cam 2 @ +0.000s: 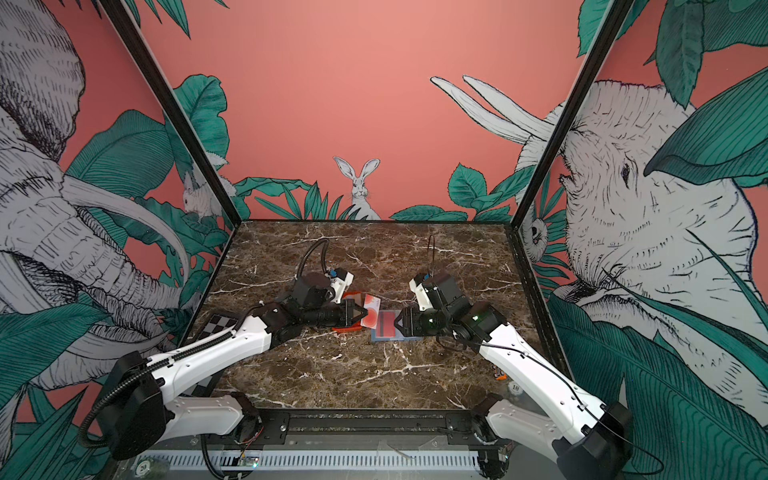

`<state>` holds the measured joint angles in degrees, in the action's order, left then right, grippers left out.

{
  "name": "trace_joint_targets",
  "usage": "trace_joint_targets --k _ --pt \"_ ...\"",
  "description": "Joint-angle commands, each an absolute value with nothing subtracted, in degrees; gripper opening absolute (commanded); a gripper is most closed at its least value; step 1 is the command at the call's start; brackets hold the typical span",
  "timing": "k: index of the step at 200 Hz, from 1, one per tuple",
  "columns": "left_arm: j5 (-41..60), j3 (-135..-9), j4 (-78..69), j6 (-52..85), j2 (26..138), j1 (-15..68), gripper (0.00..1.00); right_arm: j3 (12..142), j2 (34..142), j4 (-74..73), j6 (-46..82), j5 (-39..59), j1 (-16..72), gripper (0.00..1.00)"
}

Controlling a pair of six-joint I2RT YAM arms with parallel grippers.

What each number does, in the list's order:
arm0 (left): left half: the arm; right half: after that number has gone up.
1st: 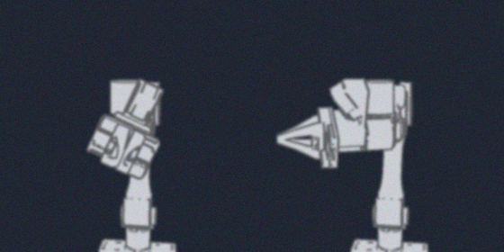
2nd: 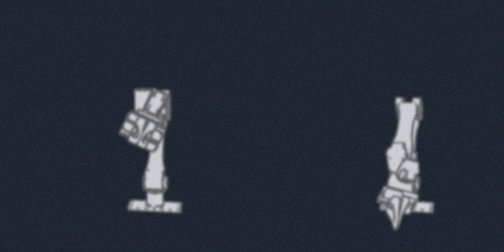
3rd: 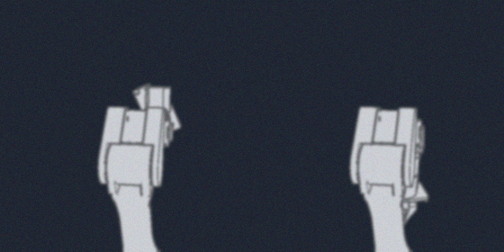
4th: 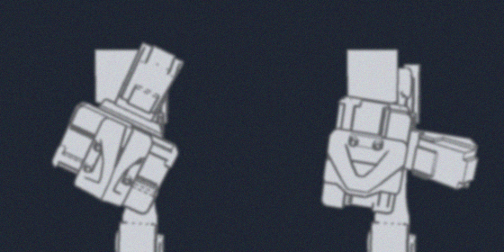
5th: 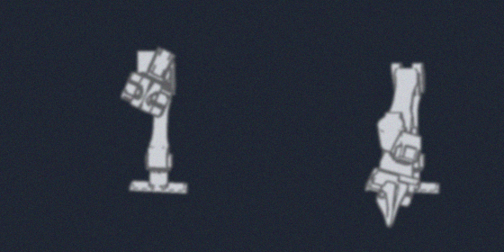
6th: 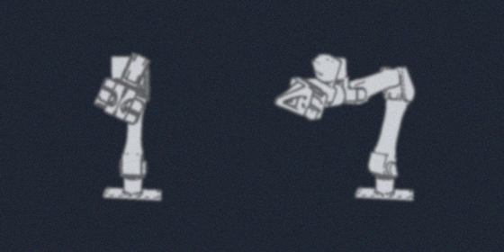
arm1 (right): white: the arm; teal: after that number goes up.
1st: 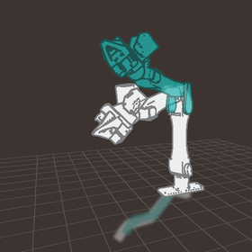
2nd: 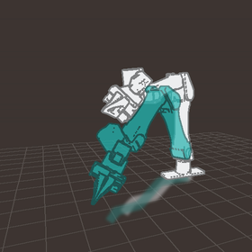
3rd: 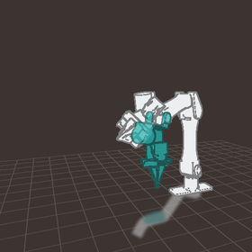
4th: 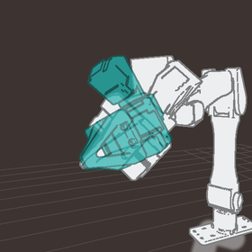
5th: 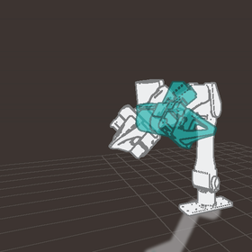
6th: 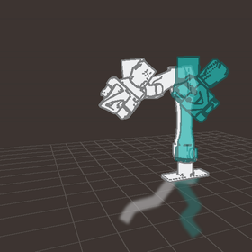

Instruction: Put the credit cards into the card holder

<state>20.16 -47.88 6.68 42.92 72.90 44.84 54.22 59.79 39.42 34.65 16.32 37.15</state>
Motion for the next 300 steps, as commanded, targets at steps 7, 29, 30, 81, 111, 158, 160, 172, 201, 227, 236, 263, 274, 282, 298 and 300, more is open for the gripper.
trace_joint_targets --k 7,29,30,81,111,158,160,172,201,227,236,263,274,282,298,300 --pt "18.9 -49.1 7.8 41.3 73.0 45.7 0.0 52.6 56.5 39.4 34.6 10.4 36.8 0.78" --pt "18.6 -48.4 7.1 41.8 73.5 46.4 0.0 51.1 55.2 39.0 36.2 10.7 34.3 0.77" --pt "18.6 -48.3 7.0 41.9 73.5 46.5 0.0 51.0 55.1 39.0 36.2 10.7 34.3 0.77" --pt "19.5 -45.2 -0.5 46.6 75.7 47.4 0.0 47.1 51.7 39.2 36.7 6.3 31.8 0.98" --pt "19.5 -42.7 -8.0 50.6 78.3 48.0 0.0 46.1 52.7 38.6 35.5 7.4 30.2 0.98" --pt "18.1 -41.4 -14.5 53.5 83.1 48.4 0.0 42.6 54.6 32.2 35.2 8.9 29.3 0.97" --pt "18.2 -41.4 -14.7 53.5 83.4 48.4 0.0 42.5 54.6 31.8 35.2 8.9 29.2 0.96" --pt "18.3 -41.7 -15.7 53.6 84.5 48.4 0.0 41.4 55.4 30.3 35.4 9.3 28.9 0.95" --pt "19.6 -43.0 -16.7 54.2 88.0 48.4 0.0 38.3 57.9 26.0 36.2 12.0 27.9 0.89" --pt "19.3 -42.6 -18.7 54.7 89.9 48.2 0.0 35.1 59.3 21.7 38.3 13.0 27.0 0.83" --pt "19.5 -42.4 -19.0 54.7 90.4 48.0 0.0 34.2 59.9 20.4 38.5 13.6 26.8 0.82" --pt "21.1 -42.3 -19.8 54.5 91.5 46.9 0.0 32.6 62.8 17.5 38.9 14.2 26.4 0.8" --pt "21.7 -42.4 -19.7 54.3 91.8 46.4 0.0 32.2 64.3 16.2 39.0 15.0 26.4 0.78" --pt "22.1 -42.4 -19.7 54.3 91.8 45.9 0.0 32.0 65.3 15.2 39.2 15.5 26.4 0.69" --pt "22.7 -42.1 -19.6 54.3 91.9 45.1 0.0 31.8 67.3 13.5 39.4 16.3 26.3 0.59" --pt "22.8 -42.2 -19.6 54.3 92.0 44.9 0.0 31.9 67.5 13.5 39.5 16.3 26.2 0.58"
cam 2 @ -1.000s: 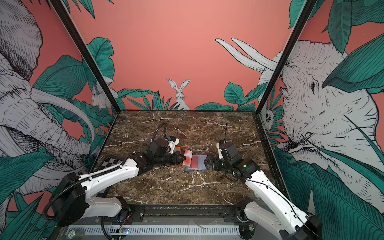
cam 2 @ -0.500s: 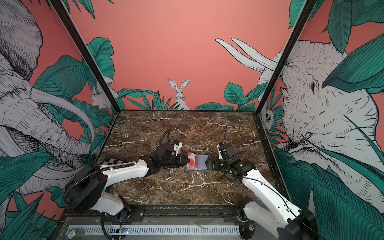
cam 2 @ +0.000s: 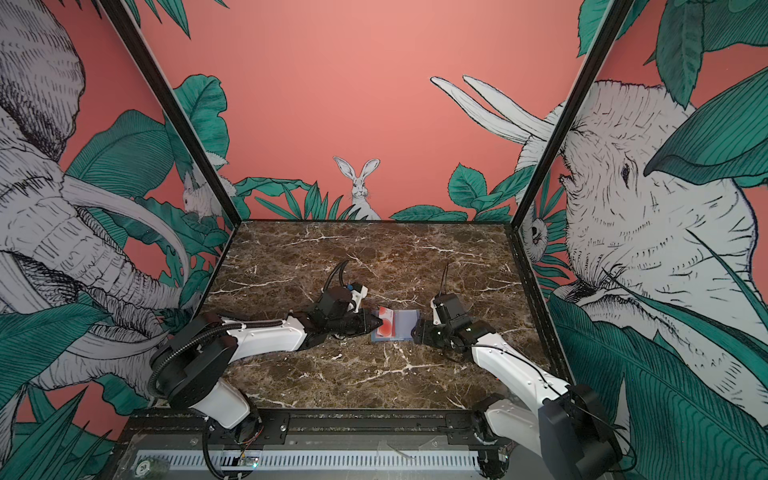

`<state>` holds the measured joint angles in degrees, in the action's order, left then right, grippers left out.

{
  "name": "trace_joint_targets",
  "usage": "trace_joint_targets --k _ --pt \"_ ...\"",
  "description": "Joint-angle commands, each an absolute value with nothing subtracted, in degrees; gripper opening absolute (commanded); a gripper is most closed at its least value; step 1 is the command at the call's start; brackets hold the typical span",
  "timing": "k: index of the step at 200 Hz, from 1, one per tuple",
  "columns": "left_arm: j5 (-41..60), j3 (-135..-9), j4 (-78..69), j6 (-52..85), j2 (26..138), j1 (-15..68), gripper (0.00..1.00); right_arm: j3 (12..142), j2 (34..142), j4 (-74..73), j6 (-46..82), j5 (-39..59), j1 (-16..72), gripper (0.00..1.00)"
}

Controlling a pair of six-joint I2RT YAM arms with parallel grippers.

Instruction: Put the credit cards into the card holder

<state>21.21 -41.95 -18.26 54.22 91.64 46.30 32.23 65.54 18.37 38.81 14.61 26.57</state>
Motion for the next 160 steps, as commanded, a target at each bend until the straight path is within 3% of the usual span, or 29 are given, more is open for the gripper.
trace_joint_targets --k 1,87,160 --pt "22.9 -42.2 -19.6 54.3 92.0 44.8 0.0 31.8 67.6 13.5 39.5 16.3 26.2 0.57" --pt "26.1 -41.5 -26.1 58.9 95.8 44.4 0.0 33.5 75.1 11.5 40.0 12.8 25.8 0.26" --pt "25.5 -42.3 -26.7 60.6 97.4 44.5 0.0 34.4 79.0 10.0 39.5 12.5 25.8 0.16"
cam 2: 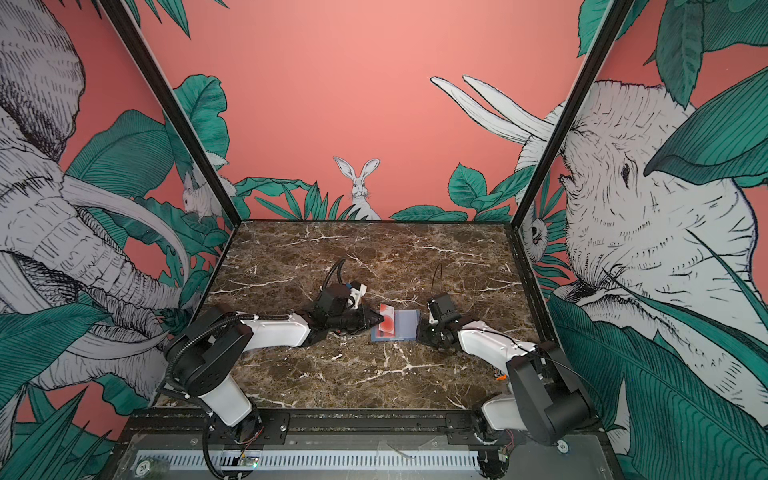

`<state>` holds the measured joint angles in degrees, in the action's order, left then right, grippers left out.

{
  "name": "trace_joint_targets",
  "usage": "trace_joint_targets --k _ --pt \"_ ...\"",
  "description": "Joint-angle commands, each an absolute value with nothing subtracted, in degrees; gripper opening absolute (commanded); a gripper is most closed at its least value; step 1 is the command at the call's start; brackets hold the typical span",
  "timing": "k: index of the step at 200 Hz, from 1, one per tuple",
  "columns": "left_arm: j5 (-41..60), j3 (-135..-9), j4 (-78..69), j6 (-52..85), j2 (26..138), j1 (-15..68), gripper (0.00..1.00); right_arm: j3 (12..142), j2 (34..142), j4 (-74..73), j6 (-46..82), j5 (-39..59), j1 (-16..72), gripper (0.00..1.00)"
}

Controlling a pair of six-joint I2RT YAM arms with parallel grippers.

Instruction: Put the credit cards into the card holder

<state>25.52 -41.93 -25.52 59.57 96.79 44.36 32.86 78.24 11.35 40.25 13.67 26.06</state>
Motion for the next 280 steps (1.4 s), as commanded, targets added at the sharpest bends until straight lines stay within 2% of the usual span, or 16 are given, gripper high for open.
trace_joint_targets --k 1,280 --pt "25.5 -42.3 -26.7 60.6 97.4 44.5 0.0 34.4 79.1 10.0 39.5 12.5 25.8 0.16" --pt "22.3 -46.2 -25.8 64.3 104.2 46.4 0.0 32.3 78.7 10.5 39.1 12.7 26.0 0.09"
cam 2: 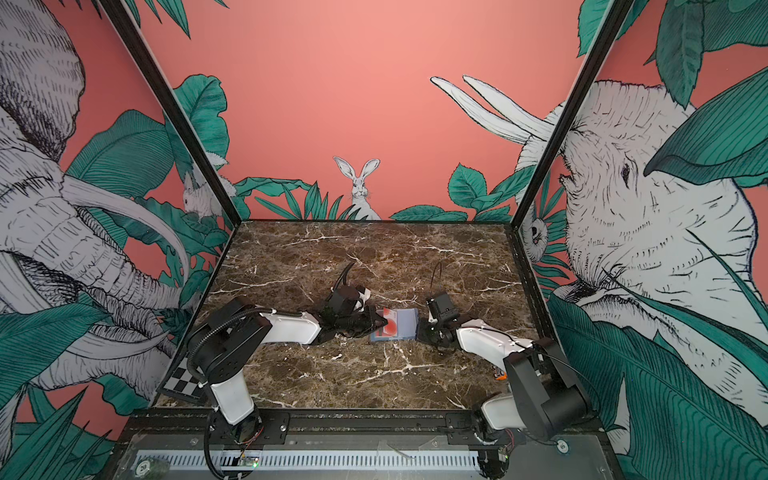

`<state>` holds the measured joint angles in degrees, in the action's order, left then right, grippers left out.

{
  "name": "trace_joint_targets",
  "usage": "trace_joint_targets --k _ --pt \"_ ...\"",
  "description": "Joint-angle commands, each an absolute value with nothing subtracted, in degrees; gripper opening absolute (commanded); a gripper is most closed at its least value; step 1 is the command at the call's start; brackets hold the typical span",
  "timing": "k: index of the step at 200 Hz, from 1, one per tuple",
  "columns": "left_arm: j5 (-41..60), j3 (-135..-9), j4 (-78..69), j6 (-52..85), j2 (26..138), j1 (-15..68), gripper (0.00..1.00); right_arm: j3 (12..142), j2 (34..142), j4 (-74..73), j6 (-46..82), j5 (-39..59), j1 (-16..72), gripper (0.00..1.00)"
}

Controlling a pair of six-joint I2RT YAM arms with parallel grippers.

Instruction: Put the credit cards into the card holder

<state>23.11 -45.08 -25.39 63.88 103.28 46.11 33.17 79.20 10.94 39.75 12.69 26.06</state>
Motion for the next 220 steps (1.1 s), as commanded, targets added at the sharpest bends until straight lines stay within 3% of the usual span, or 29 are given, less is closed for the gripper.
trace_joint_targets --k 1,130,220 --pt "22.3 -46.2 -25.8 64.3 104.3 46.4 0.0 32.3 78.7 10.5 39.1 12.7 26.0 0.09" --pt "21.0 -46.1 -26.0 61.8 105.8 46.4 0.0 31.5 78.7 9.8 39.6 12.9 26.7 0.06" --pt "16.9 -48.8 -15.3 57.6 103.4 46.9 0.0 31.5 79.0 9.5 39.7 12.8 26.8 0.06"
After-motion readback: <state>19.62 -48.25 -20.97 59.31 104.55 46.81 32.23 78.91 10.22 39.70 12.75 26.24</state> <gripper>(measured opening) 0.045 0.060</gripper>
